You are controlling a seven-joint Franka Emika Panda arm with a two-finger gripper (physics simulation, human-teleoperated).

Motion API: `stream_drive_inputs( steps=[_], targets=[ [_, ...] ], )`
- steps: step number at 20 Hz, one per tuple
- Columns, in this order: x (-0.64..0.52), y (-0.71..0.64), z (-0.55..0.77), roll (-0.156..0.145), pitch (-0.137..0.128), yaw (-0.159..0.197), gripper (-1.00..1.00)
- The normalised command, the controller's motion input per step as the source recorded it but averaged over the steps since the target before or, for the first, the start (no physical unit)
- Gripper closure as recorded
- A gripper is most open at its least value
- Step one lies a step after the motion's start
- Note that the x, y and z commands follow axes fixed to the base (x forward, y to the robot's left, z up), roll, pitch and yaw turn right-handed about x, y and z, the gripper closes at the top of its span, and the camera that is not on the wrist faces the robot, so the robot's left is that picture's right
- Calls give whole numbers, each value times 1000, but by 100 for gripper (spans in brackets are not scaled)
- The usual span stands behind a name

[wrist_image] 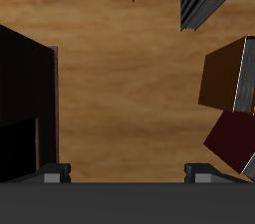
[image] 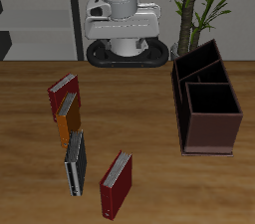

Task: Place the orange book into the left desk caddy's right compartment

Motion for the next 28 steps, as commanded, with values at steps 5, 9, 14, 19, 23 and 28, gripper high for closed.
stream_drive_inputs(
  steps=[5, 9, 14, 19, 23, 28],
  targets=[
    [-16, -10, 19, -5, -26, 15, -100],
    [50, -201, -42, -2, 0, 24, -100],
    [36, -413, -71, -1, -4, 1, -100],
    [-4, -560, -97, -15, -17, -6, -100],
    [-46, -907, -146, -64, -20, -16, -100],
    [-33, -588, -76, -112, -25, -42, -100]
  ],
)
